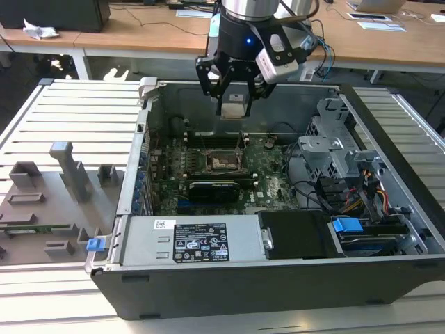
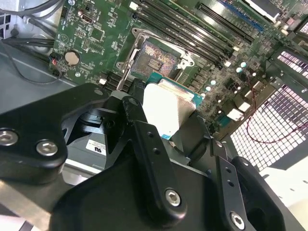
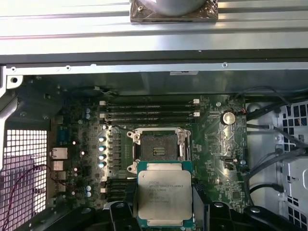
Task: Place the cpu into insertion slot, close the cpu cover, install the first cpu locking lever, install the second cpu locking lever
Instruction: 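Place the cpu into insertion slot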
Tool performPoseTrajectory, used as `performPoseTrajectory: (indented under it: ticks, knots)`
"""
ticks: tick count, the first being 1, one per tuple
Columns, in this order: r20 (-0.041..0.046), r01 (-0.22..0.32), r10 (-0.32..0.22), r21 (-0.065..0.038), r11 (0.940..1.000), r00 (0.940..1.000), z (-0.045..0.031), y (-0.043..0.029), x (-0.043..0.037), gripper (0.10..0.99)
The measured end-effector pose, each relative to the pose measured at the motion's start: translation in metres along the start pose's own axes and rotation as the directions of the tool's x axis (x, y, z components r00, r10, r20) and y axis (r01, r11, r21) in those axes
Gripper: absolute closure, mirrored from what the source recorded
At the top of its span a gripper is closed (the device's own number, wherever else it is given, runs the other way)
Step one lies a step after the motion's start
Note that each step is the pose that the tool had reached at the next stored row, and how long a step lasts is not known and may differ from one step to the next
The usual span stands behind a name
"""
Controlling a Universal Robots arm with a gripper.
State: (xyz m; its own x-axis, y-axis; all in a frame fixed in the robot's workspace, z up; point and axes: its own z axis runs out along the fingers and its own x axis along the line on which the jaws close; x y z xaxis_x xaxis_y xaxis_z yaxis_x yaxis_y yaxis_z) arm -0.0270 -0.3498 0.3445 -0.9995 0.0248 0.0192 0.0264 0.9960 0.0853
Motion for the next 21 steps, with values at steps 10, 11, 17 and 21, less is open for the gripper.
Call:
performPoseTrajectory:
  ticks: [10, 11, 17, 21]
  knots:
    - [-0.0001, 0.000, 0.000, 0.000, 1.0000, 1.0000, 0.0052, -0.0004, -0.0001, 0.545]
    - [0.0000, 0.000, 0.000, 0.000, 1.0000, 1.0000, 0.0056, -0.0005, -0.0001, 0.545]
    - [0.0000, 0.000, 0.000, 0.000, 1.0000, 1.0000, 0.0094, -0.0008, -0.0002, 0.545]
    - [0.0000, 0.000, 0.000, 0.000, 1.0000, 1.0000, 0.0138, -0.0012, -0.0003, 0.545]
